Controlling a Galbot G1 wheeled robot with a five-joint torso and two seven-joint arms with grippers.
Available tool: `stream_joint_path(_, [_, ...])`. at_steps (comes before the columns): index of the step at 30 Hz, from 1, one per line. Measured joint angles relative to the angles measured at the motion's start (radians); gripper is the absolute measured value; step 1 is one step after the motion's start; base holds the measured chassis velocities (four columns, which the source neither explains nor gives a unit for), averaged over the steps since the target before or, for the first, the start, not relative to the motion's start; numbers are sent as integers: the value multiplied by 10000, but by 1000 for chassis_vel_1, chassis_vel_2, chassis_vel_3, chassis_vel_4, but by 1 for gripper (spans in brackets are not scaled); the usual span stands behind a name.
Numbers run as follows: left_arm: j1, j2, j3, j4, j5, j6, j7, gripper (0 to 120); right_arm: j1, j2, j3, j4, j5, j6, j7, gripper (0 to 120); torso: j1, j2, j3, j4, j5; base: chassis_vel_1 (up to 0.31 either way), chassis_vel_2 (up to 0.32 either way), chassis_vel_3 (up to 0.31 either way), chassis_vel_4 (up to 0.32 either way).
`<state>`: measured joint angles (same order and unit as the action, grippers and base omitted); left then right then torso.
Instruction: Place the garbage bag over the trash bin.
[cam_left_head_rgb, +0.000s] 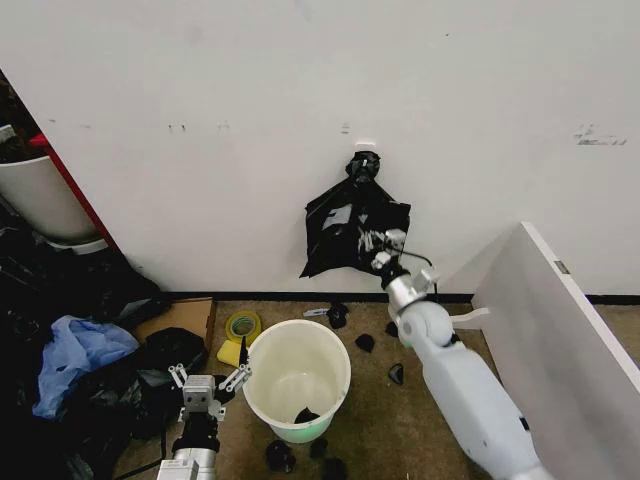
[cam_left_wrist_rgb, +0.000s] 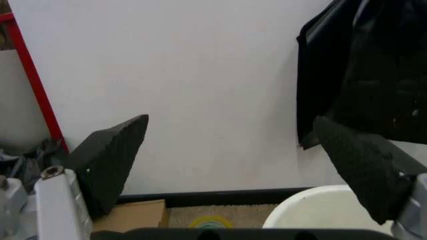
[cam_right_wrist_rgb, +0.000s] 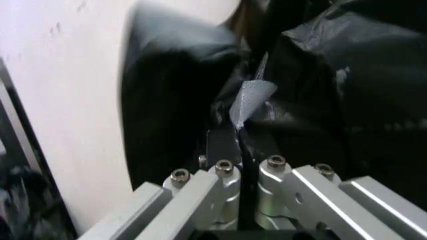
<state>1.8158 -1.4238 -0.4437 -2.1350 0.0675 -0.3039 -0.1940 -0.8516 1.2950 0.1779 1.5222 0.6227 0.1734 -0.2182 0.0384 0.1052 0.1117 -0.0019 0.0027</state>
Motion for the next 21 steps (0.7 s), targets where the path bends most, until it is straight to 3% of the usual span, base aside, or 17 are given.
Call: stream_joint_path(21, [-271, 219, 93, 155, -90, -19, -31, 98, -5082, -1091, 1059, 3566, -4107, 1380, 186, 0, 0, 1, -1, -1, -1, 0, 0, 0, 0])
